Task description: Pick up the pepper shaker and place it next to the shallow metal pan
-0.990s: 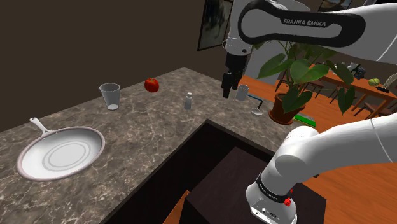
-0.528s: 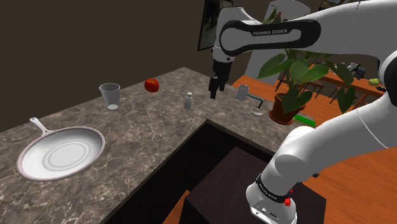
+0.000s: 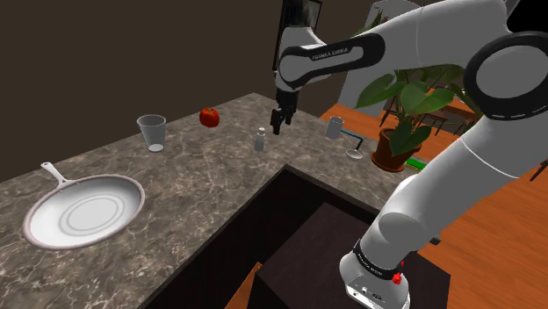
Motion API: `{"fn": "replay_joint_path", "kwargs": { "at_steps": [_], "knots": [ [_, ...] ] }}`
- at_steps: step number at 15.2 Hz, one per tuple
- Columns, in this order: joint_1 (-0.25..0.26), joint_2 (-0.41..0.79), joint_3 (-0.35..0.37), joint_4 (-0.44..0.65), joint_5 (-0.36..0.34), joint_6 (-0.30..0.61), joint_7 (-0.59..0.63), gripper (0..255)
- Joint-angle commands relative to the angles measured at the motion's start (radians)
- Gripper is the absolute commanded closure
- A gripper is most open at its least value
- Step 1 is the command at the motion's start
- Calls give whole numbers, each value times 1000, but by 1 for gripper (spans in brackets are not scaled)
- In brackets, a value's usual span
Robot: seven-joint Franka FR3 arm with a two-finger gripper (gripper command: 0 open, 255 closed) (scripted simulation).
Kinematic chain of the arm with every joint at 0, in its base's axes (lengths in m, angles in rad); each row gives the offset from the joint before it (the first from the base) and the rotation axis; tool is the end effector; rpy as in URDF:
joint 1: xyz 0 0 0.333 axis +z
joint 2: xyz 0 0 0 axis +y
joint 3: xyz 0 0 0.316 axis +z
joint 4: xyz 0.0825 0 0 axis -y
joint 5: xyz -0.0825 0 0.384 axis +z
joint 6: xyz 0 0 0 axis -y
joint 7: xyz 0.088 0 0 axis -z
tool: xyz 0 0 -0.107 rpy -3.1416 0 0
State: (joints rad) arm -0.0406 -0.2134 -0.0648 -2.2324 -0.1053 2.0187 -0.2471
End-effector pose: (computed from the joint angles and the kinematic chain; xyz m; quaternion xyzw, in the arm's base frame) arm 0.4803 -0.0580 0.4602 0.9947 0.0942 -0.0073 0.0399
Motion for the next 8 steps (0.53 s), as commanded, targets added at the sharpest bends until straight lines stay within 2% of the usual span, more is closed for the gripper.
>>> {"fn": "replay_joint_path", "kwargs": {
  "at_steps": [1,8],
  "knots": [
    [-3,79,-7,43,-2,52,-13,0],
    [-14,328,-22,226,7,166,-56,0]
  ]
}}
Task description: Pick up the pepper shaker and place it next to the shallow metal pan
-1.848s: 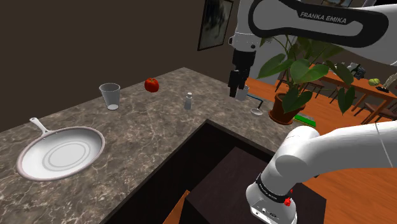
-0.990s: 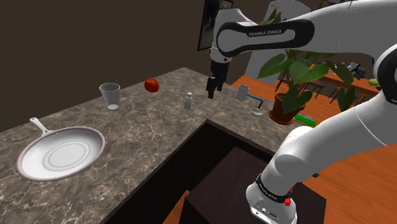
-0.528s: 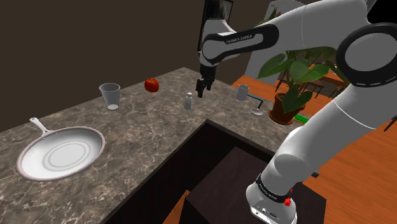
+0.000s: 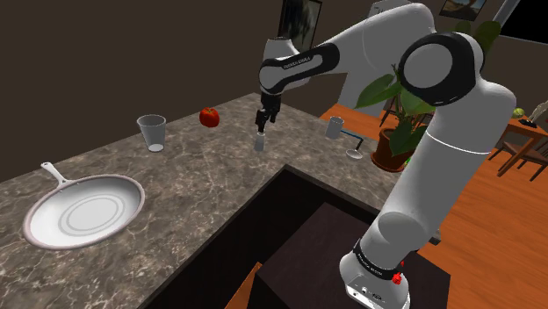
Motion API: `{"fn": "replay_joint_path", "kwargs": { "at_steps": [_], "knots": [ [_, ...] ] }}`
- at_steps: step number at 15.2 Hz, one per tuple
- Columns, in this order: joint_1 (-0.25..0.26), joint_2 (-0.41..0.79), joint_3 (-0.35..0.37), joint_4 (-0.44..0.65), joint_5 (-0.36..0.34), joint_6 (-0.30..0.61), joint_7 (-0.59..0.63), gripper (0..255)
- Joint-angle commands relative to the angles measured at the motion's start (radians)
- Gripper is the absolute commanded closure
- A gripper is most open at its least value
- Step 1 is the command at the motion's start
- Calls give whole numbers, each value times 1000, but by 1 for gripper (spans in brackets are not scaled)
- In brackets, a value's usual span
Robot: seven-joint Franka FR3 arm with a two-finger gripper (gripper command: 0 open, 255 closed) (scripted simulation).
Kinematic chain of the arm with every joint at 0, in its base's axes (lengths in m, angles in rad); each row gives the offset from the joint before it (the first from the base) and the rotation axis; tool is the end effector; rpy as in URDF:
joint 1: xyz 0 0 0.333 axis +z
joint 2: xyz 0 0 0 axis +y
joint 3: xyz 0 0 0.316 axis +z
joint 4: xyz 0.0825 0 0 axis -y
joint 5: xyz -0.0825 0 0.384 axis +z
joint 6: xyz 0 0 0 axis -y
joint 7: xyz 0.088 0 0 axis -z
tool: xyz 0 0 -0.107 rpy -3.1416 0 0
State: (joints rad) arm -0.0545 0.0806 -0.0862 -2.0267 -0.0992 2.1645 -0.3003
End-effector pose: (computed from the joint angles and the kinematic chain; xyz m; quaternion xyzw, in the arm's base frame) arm 0.5678 -0.0836 0.4145 0.9929 0.1063 0.0180 0.0505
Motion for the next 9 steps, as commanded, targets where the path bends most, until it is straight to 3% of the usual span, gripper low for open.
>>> {"fn": "replay_joint_path", "kwargs": {
  "at_steps": [1,3,9],
  "knots": [
    [-3,70,-1,52,3,32,-9,0],
    [-6,119,-2,98,7,46,-18,0],
    [-11,163,-4,73,7,114,-19,0]
  ]
}}
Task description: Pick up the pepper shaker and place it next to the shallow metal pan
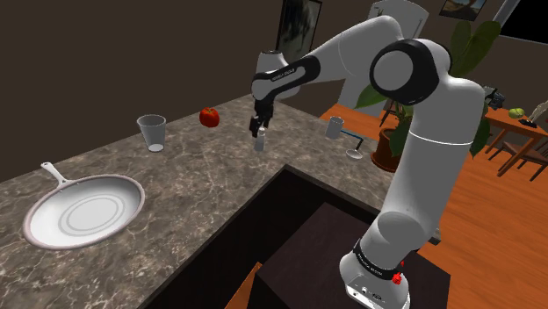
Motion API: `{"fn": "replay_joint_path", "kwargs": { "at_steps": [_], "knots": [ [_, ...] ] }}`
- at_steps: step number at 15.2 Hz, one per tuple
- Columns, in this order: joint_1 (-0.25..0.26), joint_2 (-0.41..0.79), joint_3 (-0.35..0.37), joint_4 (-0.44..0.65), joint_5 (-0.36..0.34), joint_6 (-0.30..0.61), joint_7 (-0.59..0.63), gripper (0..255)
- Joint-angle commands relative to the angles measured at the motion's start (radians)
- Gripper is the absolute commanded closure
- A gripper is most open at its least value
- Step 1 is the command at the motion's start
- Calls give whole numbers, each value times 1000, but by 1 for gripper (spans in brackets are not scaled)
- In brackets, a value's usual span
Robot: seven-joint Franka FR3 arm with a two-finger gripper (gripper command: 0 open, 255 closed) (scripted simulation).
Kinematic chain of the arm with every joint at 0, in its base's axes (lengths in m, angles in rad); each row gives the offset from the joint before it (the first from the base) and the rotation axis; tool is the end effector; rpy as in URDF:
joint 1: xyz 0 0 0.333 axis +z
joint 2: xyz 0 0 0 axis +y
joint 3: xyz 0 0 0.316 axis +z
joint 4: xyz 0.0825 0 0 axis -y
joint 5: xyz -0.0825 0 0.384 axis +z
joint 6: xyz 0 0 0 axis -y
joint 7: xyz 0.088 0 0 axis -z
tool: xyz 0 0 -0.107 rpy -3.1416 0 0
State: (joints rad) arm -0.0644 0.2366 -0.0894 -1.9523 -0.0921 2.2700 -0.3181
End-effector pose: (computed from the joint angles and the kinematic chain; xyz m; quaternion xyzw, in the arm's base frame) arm 0.6042 -0.0938 0.3667 0.9918 0.1116 0.0286 0.0550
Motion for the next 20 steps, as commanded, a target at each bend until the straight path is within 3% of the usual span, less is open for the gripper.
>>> {"fn": "replay_joint_path", "kwargs": {
  "at_steps": [1,9,10,20],
  "knots": [
    [-2,19,-1,-7,1,27,-1,0],
    [-2,19,-1,-7,1,26,-1,0],
    [-2,19,-1,-7,1,26,-1,255],
    [-2,12,-1,-2,1,15,-2,255]
  ]
}}
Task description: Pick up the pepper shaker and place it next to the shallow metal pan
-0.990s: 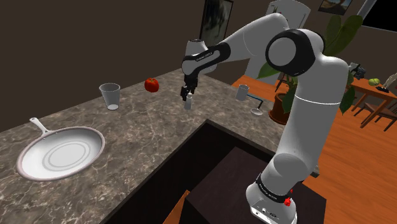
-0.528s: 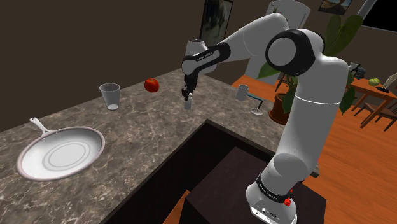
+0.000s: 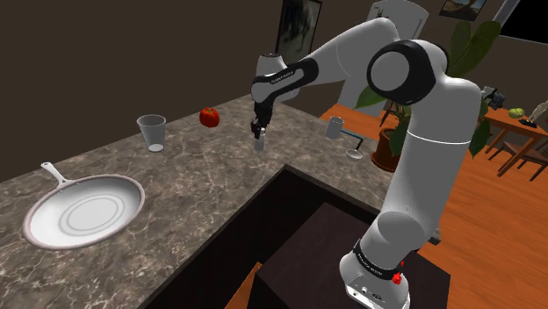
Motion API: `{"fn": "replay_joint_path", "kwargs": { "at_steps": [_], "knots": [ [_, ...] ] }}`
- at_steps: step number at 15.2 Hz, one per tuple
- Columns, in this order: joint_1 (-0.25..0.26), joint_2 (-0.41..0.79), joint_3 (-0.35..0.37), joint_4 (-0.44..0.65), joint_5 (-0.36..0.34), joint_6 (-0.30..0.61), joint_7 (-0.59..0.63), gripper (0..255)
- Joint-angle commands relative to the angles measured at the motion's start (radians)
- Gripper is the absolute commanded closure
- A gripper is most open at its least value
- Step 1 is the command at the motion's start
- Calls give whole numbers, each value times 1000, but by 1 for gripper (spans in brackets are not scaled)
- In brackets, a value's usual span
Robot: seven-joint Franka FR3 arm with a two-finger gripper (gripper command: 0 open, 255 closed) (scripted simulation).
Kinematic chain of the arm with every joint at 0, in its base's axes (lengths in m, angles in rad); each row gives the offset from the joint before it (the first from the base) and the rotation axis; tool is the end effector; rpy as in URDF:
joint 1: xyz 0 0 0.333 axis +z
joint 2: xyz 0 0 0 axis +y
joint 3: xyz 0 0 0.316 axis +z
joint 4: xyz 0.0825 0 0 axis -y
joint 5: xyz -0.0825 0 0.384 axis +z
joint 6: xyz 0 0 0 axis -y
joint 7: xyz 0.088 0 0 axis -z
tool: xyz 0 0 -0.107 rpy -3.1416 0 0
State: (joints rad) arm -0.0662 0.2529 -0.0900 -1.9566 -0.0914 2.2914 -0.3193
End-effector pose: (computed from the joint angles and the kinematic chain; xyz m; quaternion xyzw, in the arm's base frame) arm 0.6055 -0.0951 0.3569 0.9918 0.1117 0.0290 0.0551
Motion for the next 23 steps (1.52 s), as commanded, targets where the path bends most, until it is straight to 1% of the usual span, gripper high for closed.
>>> {"fn": "replay_joint_path", "kwargs": {
  "at_steps": [1,12,23],
  "knots": [
    [0,-10,0,8,0,-18,-2,255],
    [2,-71,0,81,2,-151,-12,255],
    [3,-108,1,182,5,-289,-22,255]
  ]
}}
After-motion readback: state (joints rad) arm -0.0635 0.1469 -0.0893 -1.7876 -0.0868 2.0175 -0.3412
